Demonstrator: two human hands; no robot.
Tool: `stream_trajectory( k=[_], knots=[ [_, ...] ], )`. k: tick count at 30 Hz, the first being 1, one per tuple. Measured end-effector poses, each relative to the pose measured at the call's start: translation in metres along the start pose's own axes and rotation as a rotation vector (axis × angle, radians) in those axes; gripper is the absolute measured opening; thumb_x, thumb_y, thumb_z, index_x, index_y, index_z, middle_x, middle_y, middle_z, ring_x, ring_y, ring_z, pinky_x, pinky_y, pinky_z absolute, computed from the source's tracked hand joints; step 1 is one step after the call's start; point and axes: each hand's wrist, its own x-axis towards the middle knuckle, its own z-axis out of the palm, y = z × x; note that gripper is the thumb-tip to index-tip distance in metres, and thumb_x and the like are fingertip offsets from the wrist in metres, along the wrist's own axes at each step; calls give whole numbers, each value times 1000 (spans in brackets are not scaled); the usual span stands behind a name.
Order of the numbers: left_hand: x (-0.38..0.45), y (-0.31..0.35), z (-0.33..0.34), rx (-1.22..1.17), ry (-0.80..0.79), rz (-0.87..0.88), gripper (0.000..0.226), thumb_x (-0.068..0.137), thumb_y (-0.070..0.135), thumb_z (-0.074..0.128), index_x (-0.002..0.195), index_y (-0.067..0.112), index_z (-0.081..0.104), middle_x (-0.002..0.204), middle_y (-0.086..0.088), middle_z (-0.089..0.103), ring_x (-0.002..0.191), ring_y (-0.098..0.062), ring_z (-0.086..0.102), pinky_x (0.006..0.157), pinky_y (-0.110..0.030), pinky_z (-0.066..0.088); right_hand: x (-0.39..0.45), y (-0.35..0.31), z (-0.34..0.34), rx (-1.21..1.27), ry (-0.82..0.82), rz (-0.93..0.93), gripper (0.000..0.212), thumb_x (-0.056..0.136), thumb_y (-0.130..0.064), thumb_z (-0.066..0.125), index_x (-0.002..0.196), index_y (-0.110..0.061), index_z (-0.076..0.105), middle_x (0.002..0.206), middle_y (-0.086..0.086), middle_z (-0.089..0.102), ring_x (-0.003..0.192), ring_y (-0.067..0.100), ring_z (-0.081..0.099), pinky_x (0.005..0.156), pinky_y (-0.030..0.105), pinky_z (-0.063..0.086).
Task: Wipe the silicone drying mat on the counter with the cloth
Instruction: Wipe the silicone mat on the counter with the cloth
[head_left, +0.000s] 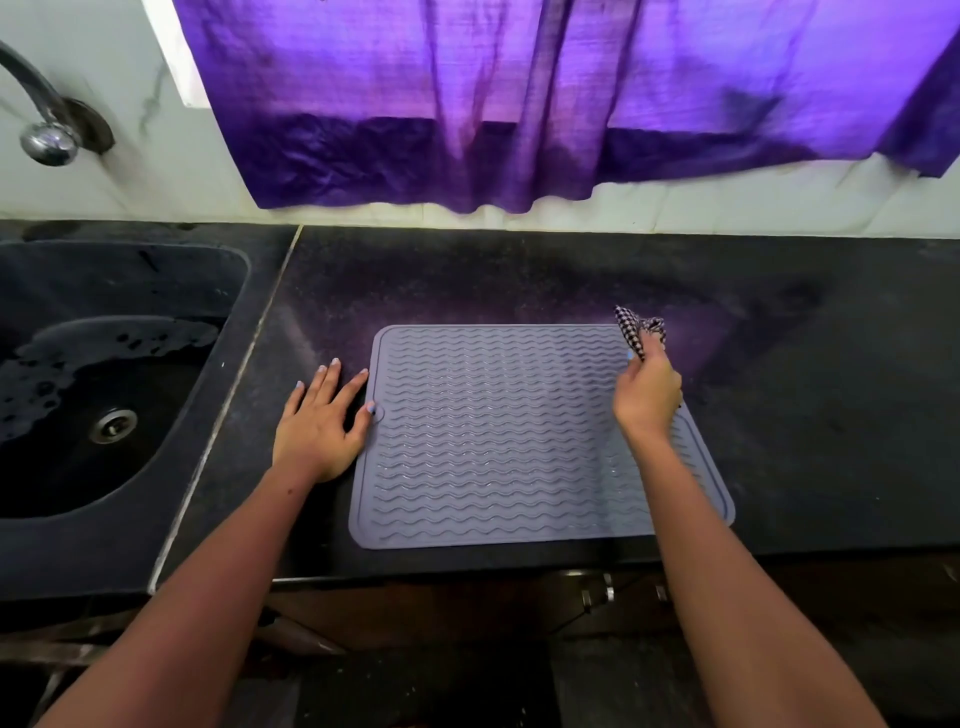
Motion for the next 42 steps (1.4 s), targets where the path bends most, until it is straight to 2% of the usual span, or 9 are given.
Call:
stream_trajectory(
  k=[8,13,16,18,22,29,34,38,42],
  knots=[
    [1,-1,1,3,6,0,78,79,65,2,147,34,23,159,-2,12,146,-15,6,118,-35,0,-17,38,26,-547,-288,-321,55,97,-15,40,148,-16,21,157,16,11,146,29,12,119,35,8],
    [1,0,1,-10,5,-5,78,79,65,3,147,33,25,158,-2,13,146,-15,7,118,-36,1,-4,32,10,-384,-396,-276,52,93,-5,45,144,-17,36,154,10,26,141,25,27,115,34,23],
    [0,-1,1,-17,1,3,79,79,66,3,147,33,24,159,-2,12,146,-15,6,118,-36,1,17,26,-12,24,-451,-4,38,94,-10,49,132,-14,54,115,2,60,115,22,54,97,34,42],
    [0,-1,0,-21,5,6,79,79,66,4,147,33,25,159,-2,12,146,-15,6,118,-36,1,28,24,-25,160,-354,125,36,94,-15,50,130,-13,56,105,4,65,110,27,57,93,36,44],
    [1,-2,1,-11,-3,2,79,78,66,3,147,34,24,159,-1,12,146,-14,6,118,-35,0,10,25,-34,-198,-180,-58,42,94,-9,44,135,-17,49,135,15,53,122,37,49,99,41,39],
    [1,-1,1,-13,13,-1,78,78,66,4,147,34,26,158,-2,13,146,-15,8,118,-36,1,-23,56,0,-462,-251,-240,57,92,-4,46,145,-14,30,156,10,18,145,24,18,118,35,15],
    [0,0,0,-9,7,-2,79,78,66,4,147,33,25,158,-2,13,146,-15,7,118,-36,1,-4,51,-18,-244,-383,-94,50,91,-3,48,138,-19,45,150,4,35,134,25,39,108,34,33],
    [-1,0,-2,-17,4,10,81,78,67,3,147,32,26,158,-3,14,146,-17,8,118,-37,2,19,45,-38,407,-342,333,31,94,-10,49,123,-11,60,101,7,64,92,22,59,79,31,47],
    [0,-1,-2,-8,-2,9,82,78,67,2,147,32,26,158,-3,13,146,-17,8,118,-37,2,12,42,-59,96,-68,222,38,94,-11,47,130,-17,56,117,14,64,109,33,57,92,37,45]
  ],
)
